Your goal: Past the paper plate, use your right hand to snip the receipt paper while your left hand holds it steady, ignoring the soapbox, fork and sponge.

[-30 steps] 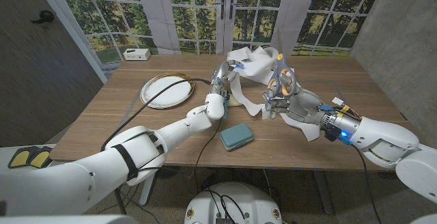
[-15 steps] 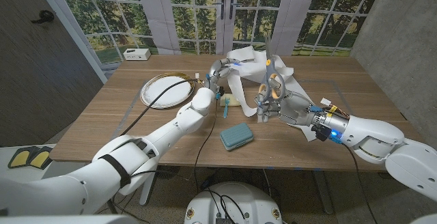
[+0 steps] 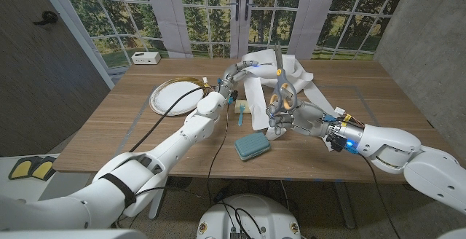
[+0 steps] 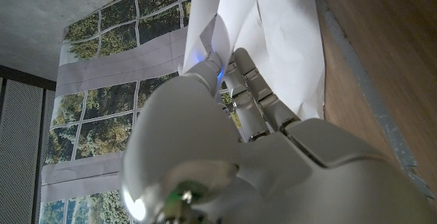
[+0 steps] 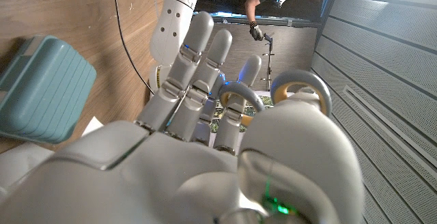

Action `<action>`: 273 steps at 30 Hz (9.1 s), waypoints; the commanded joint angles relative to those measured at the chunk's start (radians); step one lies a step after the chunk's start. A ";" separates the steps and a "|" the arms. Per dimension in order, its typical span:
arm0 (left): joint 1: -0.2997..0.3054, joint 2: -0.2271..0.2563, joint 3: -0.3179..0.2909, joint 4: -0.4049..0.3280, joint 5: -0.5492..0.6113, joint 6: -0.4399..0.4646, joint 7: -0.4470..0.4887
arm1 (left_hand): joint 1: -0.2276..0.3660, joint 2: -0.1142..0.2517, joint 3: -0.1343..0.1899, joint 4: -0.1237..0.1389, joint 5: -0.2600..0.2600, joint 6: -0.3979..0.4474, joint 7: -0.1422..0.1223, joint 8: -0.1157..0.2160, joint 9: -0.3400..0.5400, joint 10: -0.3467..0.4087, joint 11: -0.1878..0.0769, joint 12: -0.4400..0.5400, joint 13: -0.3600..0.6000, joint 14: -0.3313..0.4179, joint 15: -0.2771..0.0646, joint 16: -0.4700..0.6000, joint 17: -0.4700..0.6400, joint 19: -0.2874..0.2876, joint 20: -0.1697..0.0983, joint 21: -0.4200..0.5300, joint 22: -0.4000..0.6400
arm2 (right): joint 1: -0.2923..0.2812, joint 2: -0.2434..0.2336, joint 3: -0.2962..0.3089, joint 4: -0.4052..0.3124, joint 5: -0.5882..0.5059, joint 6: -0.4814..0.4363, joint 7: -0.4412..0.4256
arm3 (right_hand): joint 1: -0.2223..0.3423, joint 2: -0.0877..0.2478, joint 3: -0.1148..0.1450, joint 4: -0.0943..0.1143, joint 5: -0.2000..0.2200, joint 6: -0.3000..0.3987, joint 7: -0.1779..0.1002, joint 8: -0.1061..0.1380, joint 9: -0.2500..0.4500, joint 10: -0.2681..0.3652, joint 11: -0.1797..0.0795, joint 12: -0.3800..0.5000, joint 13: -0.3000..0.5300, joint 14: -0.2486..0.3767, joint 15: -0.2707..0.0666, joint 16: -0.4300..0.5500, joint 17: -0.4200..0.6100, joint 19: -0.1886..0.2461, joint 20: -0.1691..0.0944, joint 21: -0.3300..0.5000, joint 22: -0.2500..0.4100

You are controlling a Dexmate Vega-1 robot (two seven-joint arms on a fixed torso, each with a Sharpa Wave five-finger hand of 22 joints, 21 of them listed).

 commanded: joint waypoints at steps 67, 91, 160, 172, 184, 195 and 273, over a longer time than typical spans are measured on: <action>0.102 0.050 -0.113 -0.345 -0.354 0.222 -0.203 | -0.019 -0.016 0.029 0.005 -0.002 -0.023 -0.009 -0.027 0.002 -0.026 -0.001 0.011 0.067 0.002 -0.114 -0.017 0.066 -0.058 -0.019 0.121 -0.003 | 0.090 -0.081 -0.126 0.046 0.038 0.044 0.008 | 0.005 0.006 -0.012 0.002 -0.005 0.015 0.001 -0.026 0.021 0.030 -0.022 0.013 0.010 0.003 -0.036 -0.009 -0.002 0.014 -0.034 -0.015 0.003; 0.181 0.060 -0.087 -0.469 -0.284 0.155 -0.074 | -0.029 -0.015 0.035 0.001 0.002 -0.015 -0.009 -0.033 0.005 -0.024 -0.005 0.015 0.084 -0.002 -0.114 -0.023 0.091 -0.074 -0.020 0.152 -0.020 | 0.091 -0.105 -0.139 0.032 0.037 0.052 0.008 | -0.004 -0.004 -0.020 0.005 -0.008 -0.089 0.002 -0.119 -0.022 0.031 -0.021 0.009 0.001 -0.010 -0.024 -0.013 -0.005 0.008 -0.027 -0.024 0.003; 0.223 0.132 -0.059 -0.581 -0.358 0.293 -0.099 | -0.041 -0.020 0.052 -0.006 0.001 -0.065 -0.005 -0.101 -0.006 -0.024 -0.006 0.013 0.084 0.010 -0.115 -0.049 0.119 -0.095 -0.024 0.223 -0.077 | 0.471 -0.154 -0.400 0.018 -0.045 -0.134 0.095 | -0.029 -0.113 -0.033 0.007 0.040 -0.297 0.108 -0.438 -0.309 -0.042 0.011 -0.009 -0.001 -0.050 0.018 -0.014 -0.038 -0.003 0.012 -0.055 0.003; 0.246 0.150 -0.062 -0.613 -0.358 0.290 -0.091 | -0.043 -0.020 0.053 -0.006 0.001 -0.061 -0.006 -0.109 -0.008 -0.024 -0.005 0.013 0.083 0.013 -0.115 -0.053 0.121 -0.099 -0.023 0.232 -0.086 | 0.502 -0.152 -0.409 0.028 -0.044 -0.146 0.110 | -0.027 -0.109 -0.030 0.007 0.044 -0.296 0.109 -0.449 -0.333 -0.043 0.012 -0.009 -0.001 -0.049 0.019 -0.012 -0.040 -0.002 0.011 -0.057 0.004; 0.249 0.158 -0.064 -0.618 -0.360 0.286 -0.093 | -0.044 -0.021 0.054 -0.007 0.001 -0.060 -0.005 -0.116 -0.010 -0.024 -0.004 0.013 0.083 0.014 -0.115 -0.056 0.124 -0.102 -0.024 0.241 -0.095 | 0.522 -0.143 -0.426 0.046 -0.044 -0.167 0.109 | -0.023 -0.105 -0.027 0.007 0.046 -0.298 0.112 -0.455 -0.352 -0.045 0.012 -0.007 0.004 -0.049 0.018 -0.012 -0.043 -0.002 0.010 -0.058 0.004; 0.240 0.159 -0.059 -0.611 -0.364 0.293 -0.106 | -0.045 -0.021 0.055 -0.007 0.001 -0.056 -0.007 -0.122 -0.011 -0.024 -0.005 0.013 0.084 0.015 -0.115 -0.059 0.126 -0.105 -0.024 0.249 -0.104 | 0.541 -0.138 -0.432 0.069 -0.044 -0.194 0.092 | -0.018 -0.100 -0.023 0.006 0.048 -0.296 0.111 -0.457 -0.368 -0.045 0.009 -0.008 0.003 -0.050 0.018 -0.011 -0.043 0.000 0.009 -0.060 0.004; 0.249 0.152 -0.061 -0.584 -0.353 0.256 -0.128 | -0.055 -0.024 0.058 -0.008 -0.001 -0.035 -0.008 -0.163 -0.017 -0.015 -0.001 0.007 0.080 0.027 -0.115 -0.087 0.129 -0.124 -0.030 0.313 -0.189 | 0.540 -0.118 -0.404 0.152 -0.053 -0.204 0.019 | -0.011 -0.080 -0.019 0.011 0.050 -0.285 0.100 -0.457 -0.471 -0.040 0.002 -0.006 0.000 -0.062 0.017 -0.009 -0.046 -0.006 0.013 -0.072 0.005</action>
